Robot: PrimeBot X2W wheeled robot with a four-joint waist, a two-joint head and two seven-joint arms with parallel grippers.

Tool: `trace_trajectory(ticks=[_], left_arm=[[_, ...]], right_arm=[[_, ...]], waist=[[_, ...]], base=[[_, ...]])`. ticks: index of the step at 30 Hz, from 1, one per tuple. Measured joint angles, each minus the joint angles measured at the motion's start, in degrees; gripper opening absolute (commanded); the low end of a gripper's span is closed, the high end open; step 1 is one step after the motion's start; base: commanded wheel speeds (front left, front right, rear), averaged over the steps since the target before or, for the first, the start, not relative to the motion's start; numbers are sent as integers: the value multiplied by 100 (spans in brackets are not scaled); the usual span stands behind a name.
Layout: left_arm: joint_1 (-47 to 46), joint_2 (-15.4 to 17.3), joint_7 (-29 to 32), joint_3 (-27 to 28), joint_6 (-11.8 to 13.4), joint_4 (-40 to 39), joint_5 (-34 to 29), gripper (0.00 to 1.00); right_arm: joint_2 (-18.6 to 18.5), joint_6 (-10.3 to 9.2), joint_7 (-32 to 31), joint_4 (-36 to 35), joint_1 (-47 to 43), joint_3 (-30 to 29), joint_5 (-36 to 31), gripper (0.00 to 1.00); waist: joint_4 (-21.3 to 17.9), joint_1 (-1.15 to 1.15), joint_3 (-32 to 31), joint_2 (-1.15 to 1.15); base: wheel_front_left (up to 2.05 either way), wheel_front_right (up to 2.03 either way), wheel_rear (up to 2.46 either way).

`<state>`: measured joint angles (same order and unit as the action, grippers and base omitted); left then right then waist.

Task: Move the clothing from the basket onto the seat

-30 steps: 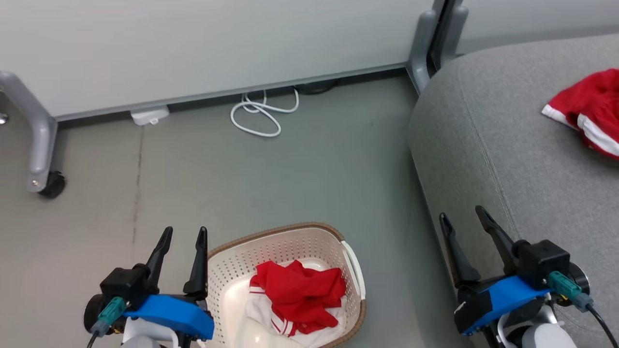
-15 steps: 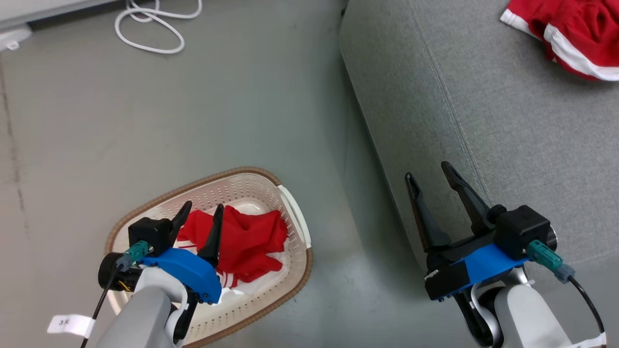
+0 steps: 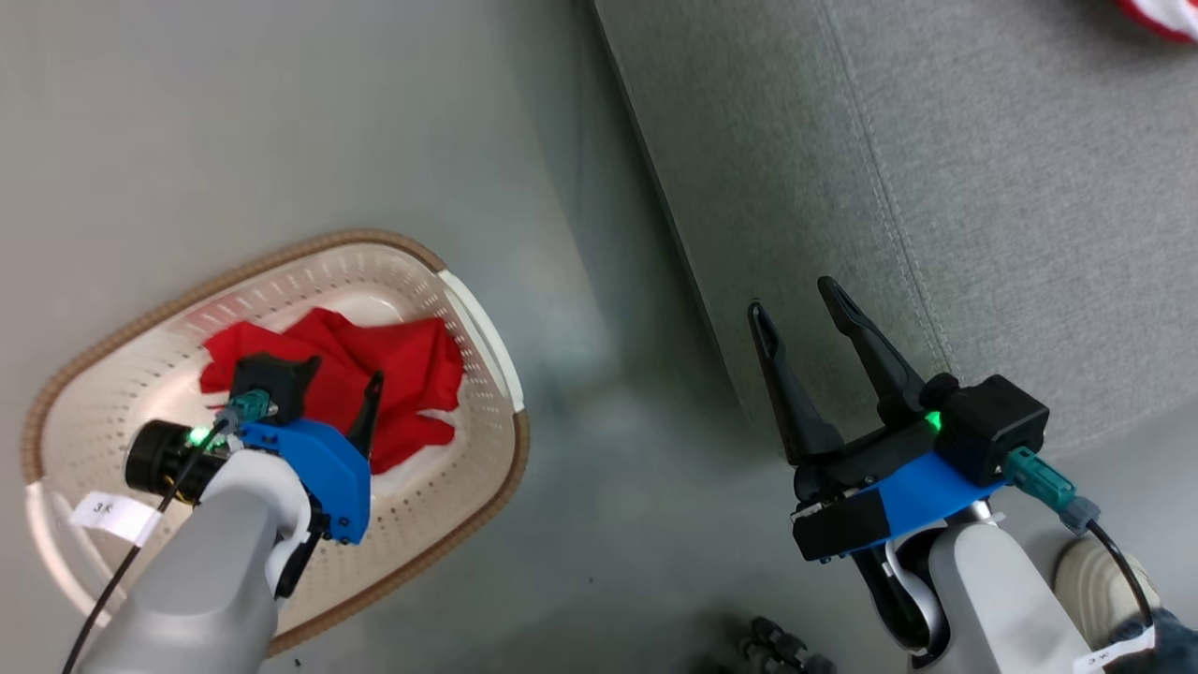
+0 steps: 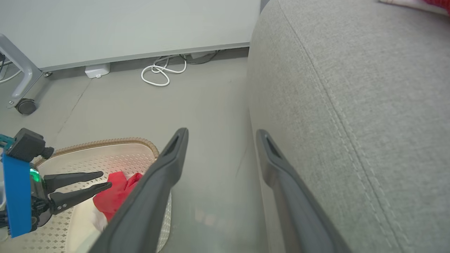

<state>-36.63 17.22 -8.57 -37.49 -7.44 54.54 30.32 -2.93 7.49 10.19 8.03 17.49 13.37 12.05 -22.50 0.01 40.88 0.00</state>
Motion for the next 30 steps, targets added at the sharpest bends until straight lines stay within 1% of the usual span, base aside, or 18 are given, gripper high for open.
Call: trace_trajectory(ticks=[6, 12, 19, 20, 21, 26, 30], left_arm=[[-328, 149, 26, -431, 0, 168, 21, 100], [-663, 300, 66, -793, 0, 347, 1, 100], [-944, 209, 352, -1147, 0, 747, -113, 100], [-970, 188, 398, -1177, 0, 816, -118, 69], [-996, 170, 427, -1187, 0, 879, -121, 0], [-1047, 56, 420, -1259, 0, 984, -29, 0], [-1047, 24, 381, -1312, 0, 1033, 77, 0]], right_arm=[[1, 0, 133, 58, 133, 114, 111, 100], [1, 0, 234, 83, 237, 220, 201, 100], [1, 0, 293, 133, 255, 209, 224, 100], [1, 0, 298, 142, 256, 209, 225, 100], [1, 0, 299, 146, 257, 205, 225, 100], [1, 0, 309, 172, 289, 204, 246, 100], [1, 0, 325, 198, 325, 230, 267, 100]], waist=[[-147, 0, 498, 0], [-232, 0, 825, 0], [-207, -1, 954, 0], [-204, -1, 956, 0], [-201, -1, 956, 0], [-201, -1, 941, 0], [-213, -1, 914, 0]], base=[[0, 0, 0], [0, 0, 0], [0, 0, 0], [0, 0, 0], [0, 0, 0], [0, 0, 0], [0, 0, 0]])
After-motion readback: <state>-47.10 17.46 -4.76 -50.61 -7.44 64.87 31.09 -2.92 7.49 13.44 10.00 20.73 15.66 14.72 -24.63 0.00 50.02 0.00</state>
